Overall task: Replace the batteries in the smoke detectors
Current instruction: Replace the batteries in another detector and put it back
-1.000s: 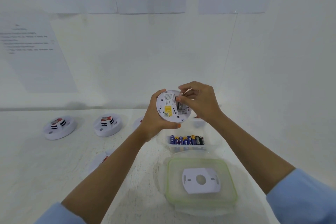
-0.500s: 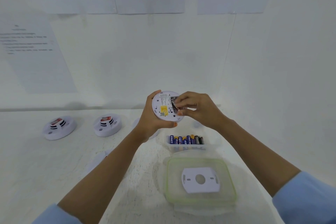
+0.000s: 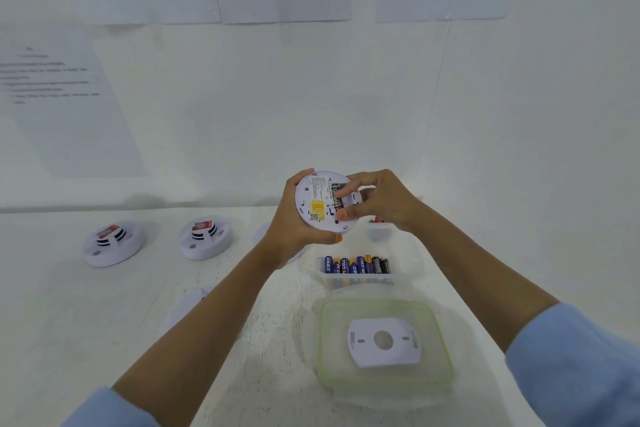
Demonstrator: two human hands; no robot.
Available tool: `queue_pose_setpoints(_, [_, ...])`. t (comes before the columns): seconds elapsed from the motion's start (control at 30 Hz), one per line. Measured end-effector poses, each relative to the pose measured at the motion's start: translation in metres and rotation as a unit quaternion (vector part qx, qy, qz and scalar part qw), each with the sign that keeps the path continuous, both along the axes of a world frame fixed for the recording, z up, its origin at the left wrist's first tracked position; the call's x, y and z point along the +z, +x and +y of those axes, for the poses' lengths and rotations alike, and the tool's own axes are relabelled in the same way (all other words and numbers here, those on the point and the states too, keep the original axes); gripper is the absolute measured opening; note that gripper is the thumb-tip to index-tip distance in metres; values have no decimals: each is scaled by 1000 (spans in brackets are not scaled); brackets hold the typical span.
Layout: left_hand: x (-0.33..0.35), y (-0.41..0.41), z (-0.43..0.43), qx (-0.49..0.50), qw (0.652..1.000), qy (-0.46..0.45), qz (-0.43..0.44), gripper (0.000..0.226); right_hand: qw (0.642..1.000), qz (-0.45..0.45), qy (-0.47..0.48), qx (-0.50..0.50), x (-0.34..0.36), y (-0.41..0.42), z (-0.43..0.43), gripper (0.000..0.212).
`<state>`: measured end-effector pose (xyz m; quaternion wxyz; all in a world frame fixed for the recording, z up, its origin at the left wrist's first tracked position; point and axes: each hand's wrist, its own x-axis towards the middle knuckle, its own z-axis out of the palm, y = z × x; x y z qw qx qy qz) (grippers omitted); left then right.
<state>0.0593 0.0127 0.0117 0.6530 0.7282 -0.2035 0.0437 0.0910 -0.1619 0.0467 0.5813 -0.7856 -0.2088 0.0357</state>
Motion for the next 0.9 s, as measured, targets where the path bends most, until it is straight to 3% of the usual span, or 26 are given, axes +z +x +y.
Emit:
queue_pose_setpoints(0.3, [-8, 15, 1, 3, 1000, 12, 1, 101, 1000, 16, 20, 0, -9, 14, 0, 18])
queue_pose_setpoints(0.43, [-10, 23, 2, 4, 1000, 19, 4, 102, 991, 75, 97, -57, -9, 36, -16, 15])
queue_pose_setpoints(0.47, [-10, 24, 3, 4, 1000, 19, 5, 102, 990, 78, 65, -97, -11, 44, -21, 14])
queue_pose_setpoints(0.53, [-12, 28, 4, 3, 1000, 18, 5, 102, 980, 69, -103, -154, -19, 60, -26, 16])
queue_pose_setpoints(0.67, [-13, 37, 8, 0, 1000, 23, 6, 104, 877, 55, -460, -129, -41, 83, -17, 21])
queue_pose_setpoints(0.77, [-12, 42, 8, -2, 1000, 25, 6, 103, 822, 34, -559, -108, -50, 87, -8, 28])
queue_pose_setpoints(0.9, [-13, 48, 8, -6, 1000, 21, 2, 102, 795, 36, -598, -100, -54, 88, -4, 27])
